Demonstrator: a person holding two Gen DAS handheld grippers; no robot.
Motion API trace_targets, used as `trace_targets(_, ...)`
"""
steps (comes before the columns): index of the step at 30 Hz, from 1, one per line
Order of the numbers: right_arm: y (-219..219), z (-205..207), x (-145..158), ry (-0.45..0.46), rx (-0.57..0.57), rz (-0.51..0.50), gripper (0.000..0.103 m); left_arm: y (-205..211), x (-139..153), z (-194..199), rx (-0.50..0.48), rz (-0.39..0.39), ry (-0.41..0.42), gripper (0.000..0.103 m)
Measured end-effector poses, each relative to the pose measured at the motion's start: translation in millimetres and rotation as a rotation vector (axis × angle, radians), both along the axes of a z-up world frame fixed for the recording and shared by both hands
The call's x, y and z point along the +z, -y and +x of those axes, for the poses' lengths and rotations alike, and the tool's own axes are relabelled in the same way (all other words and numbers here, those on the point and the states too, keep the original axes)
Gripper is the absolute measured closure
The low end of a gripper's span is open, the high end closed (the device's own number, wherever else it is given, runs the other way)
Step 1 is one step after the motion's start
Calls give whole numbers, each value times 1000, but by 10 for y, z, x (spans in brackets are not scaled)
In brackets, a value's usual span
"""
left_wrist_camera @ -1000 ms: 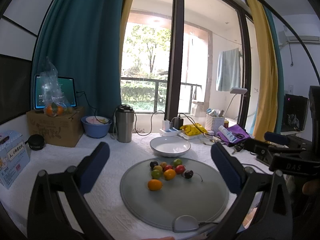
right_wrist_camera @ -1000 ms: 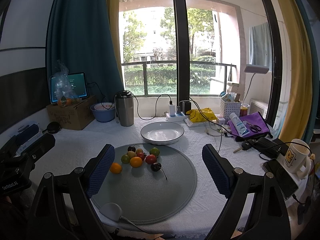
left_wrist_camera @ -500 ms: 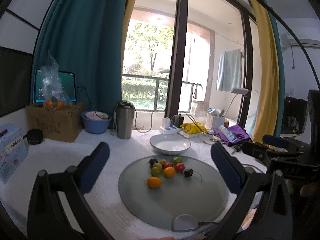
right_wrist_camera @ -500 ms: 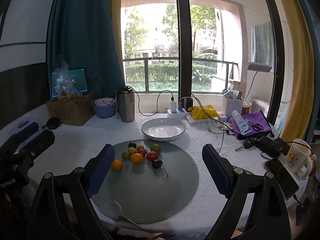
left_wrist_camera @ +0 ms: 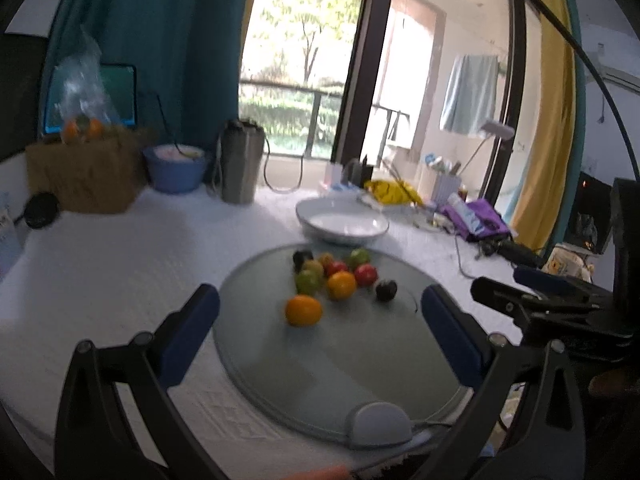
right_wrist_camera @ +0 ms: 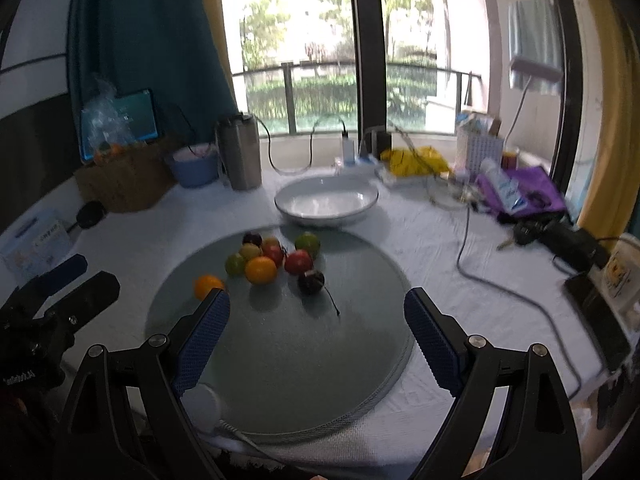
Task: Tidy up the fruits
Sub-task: 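Grasp the dark plum with the right tool while the left tool grasps a mandarin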
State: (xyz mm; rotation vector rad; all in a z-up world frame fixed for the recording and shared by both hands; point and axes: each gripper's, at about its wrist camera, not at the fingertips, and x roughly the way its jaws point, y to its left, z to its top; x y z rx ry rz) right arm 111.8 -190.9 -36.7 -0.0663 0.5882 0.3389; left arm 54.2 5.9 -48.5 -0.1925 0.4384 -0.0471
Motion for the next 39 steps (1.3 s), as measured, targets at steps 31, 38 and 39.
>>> trace_targets(31, -260, 1289, -688, -295, 219, -45, 49, 39, -703, 1214, -33, 37, -414, 44)
trace_targets(38, -367, 1319, -743, -304, 262, -73, 68, 70, -720, 1232, -54, 44, -419, 61)
trace_targets(39, -377, 1321, -745, -301, 265, -77, 70, 66, -718, 1225, -56, 41, -417, 62)
